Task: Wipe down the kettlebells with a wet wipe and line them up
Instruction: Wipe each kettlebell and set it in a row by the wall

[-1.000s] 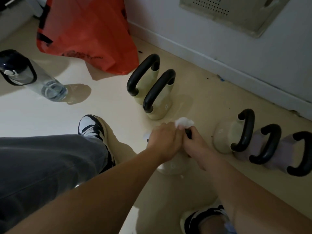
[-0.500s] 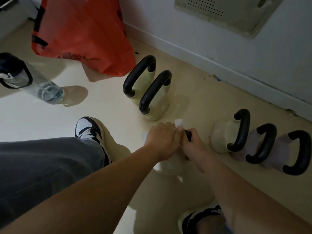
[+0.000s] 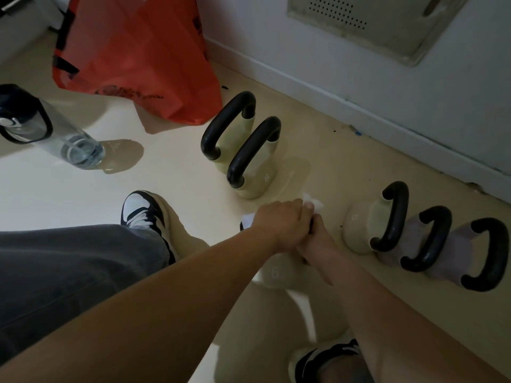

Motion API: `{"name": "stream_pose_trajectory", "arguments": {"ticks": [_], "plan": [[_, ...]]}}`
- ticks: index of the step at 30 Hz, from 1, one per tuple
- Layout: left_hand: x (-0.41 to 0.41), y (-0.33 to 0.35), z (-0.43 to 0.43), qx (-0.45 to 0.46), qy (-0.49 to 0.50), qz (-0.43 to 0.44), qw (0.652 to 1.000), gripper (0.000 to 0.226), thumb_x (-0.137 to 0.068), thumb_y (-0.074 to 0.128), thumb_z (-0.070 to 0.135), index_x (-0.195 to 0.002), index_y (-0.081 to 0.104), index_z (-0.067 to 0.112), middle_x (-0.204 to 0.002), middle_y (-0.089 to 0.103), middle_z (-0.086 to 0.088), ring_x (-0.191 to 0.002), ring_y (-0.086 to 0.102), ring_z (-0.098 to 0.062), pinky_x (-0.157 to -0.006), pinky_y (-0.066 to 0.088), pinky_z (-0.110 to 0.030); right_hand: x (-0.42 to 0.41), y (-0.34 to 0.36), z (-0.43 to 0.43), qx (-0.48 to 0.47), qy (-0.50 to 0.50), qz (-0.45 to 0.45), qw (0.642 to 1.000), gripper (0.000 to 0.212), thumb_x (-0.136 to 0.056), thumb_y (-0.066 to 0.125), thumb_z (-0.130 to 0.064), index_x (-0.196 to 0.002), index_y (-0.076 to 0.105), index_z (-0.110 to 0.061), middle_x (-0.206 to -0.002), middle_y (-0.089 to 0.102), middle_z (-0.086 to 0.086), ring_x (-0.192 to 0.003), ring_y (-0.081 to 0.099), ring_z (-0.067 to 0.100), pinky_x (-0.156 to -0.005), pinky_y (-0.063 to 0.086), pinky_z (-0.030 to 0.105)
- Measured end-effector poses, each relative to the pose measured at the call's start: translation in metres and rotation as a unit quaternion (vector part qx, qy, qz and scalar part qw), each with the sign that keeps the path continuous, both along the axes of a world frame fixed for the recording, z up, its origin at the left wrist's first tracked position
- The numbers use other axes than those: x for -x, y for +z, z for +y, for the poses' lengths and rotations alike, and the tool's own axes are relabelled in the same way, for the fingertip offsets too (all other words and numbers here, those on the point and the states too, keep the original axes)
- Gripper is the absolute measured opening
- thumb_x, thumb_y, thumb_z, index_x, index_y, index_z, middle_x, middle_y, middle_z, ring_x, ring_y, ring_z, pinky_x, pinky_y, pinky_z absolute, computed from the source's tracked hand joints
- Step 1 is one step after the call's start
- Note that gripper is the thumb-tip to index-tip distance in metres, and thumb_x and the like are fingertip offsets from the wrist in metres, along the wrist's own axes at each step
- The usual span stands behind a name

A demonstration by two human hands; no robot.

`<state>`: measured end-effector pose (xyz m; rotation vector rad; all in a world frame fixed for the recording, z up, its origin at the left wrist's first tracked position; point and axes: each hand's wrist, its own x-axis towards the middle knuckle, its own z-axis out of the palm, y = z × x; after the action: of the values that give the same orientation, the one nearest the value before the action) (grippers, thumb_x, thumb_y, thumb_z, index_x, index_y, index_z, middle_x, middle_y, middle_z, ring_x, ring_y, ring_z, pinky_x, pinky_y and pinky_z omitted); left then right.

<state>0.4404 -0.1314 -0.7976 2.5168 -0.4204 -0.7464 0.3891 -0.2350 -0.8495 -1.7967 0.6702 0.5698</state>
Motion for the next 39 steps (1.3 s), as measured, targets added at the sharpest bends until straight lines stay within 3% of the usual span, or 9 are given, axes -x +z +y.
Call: {"name": "stream_pose_trajectory", "arguments": {"ticks": [3,9,17,20,25,30,33,36,39], "plan": [[0.013,-0.014,0.033,0.038,0.024,-0.071,0.996,0.044,-0.107,0.024,0.043,-0.1,0.061,0.02,-0.097,0.065,-0.001,-0.093,0.058,-0.022,-0.087,0.047,-0.042,0.003,0.01,-0.002,-0.004,-0.009,0.007,1.0,0.046,-0.096,0.045,-0.069,-0.117,0.046,-0.028,-0.104,0.064,0.0,-0.09,0.06,0.019,-0.075,0.05,0.037],[0.043,-0.033,0.067,0.122,0.349,0.017,0.929,0.05,-0.104,0.022,0.056,-0.086,0.055,0.023,-0.082,0.063,0.001,-0.082,0.062,-0.02,-0.082,0.054,-0.049,-0.003,0.019,0.009,0.002,0.057,-0.024,0.998,0.038,-0.1,0.048,-0.059,-0.112,0.046,-0.022,-0.092,0.059,0.002,-0.077,0.056,0.014,-0.064,0.041,0.029],[0.004,0.007,0.019,-0.042,0.016,0.028,0.999,0.062,-0.106,0.012,0.052,-0.11,0.066,0.021,-0.104,0.07,-0.002,-0.099,0.062,-0.022,-0.084,0.043,-0.037,0.008,0.015,0.003,-0.003,0.044,-0.042,0.998,0.028,-0.101,0.05,-0.05,-0.108,0.046,-0.023,-0.101,0.067,0.002,-0.092,0.062,0.019,-0.079,0.05,0.037],[0.019,-0.011,0.052,0.036,0.134,0.036,0.99,0.056,-0.106,0.021,0.055,-0.094,0.066,0.024,-0.093,0.069,0.0,-0.089,0.062,-0.021,-0.082,0.049,-0.036,0.01,0.019,0.005,-0.006,0.049,-0.043,0.998,0.036,-0.099,0.05,-0.057,-0.11,0.047,-0.024,-0.099,0.066,0.002,-0.086,0.061,0.018,-0.071,0.048,0.034],[0.056,-0.03,0.073,0.195,0.42,0.089,0.882,0.05,-0.106,0.027,0.052,-0.089,0.061,0.02,-0.083,0.065,-0.003,-0.082,0.062,-0.022,-0.077,0.052,-0.037,0.0,0.021,0.004,0.015,0.07,-0.028,0.997,0.041,-0.1,0.046,-0.06,-0.114,0.046,-0.021,-0.092,0.059,0.004,-0.078,0.055,0.016,-0.065,0.041,0.03],[0.012,0.0,0.034,-0.017,0.151,0.027,0.988,0.059,-0.107,0.013,0.049,-0.106,0.064,0.02,-0.098,0.066,-0.002,-0.093,0.06,-0.024,-0.088,0.049,-0.039,0.003,0.015,-0.002,0.007,0.045,-0.02,0.999,0.038,-0.1,0.048,-0.058,-0.113,0.045,-0.022,-0.086,0.059,0.001,-0.075,0.054,0.017,-0.068,0.043,0.033],[-0.001,0.007,0.011,-0.067,0.009,0.023,0.997,0.059,-0.107,0.013,0.048,-0.105,0.065,0.022,-0.099,0.069,-0.002,-0.097,0.063,-0.024,-0.084,0.047,-0.038,0.005,0.009,-0.002,0.009,0.064,-0.029,0.997,0.022,-0.1,0.055,-0.038,-0.113,0.043,-0.025,-0.096,0.066,0.006,-0.091,0.064,0.027,-0.076,0.054,0.046],[0.003,0.003,0.008,-0.038,0.003,-0.014,0.999,0.061,-0.106,0.013,0.053,-0.098,0.066,0.022,-0.093,0.069,-0.001,-0.09,0.062,-0.021,-0.082,0.048,-0.038,0.006,0.01,-0.002,0.007,0.054,-0.029,0.998,0.021,-0.101,0.052,-0.039,-0.112,0.044,-0.023,-0.104,0.067,0.004,-0.101,0.064,0.026,-0.094,0.054,0.054],[0.016,-0.007,0.034,0.004,0.054,-0.042,0.998,0.056,-0.105,0.017,0.054,-0.097,0.065,0.025,-0.086,0.067,0.003,-0.083,0.062,-0.019,-0.08,0.051,-0.038,0.007,0.019,0.0,-0.005,0.05,-0.024,0.998,0.039,-0.098,0.047,-0.063,-0.111,0.048,-0.026,-0.103,0.066,0.001,-0.093,0.062,0.018,-0.083,0.053,0.042]]}}
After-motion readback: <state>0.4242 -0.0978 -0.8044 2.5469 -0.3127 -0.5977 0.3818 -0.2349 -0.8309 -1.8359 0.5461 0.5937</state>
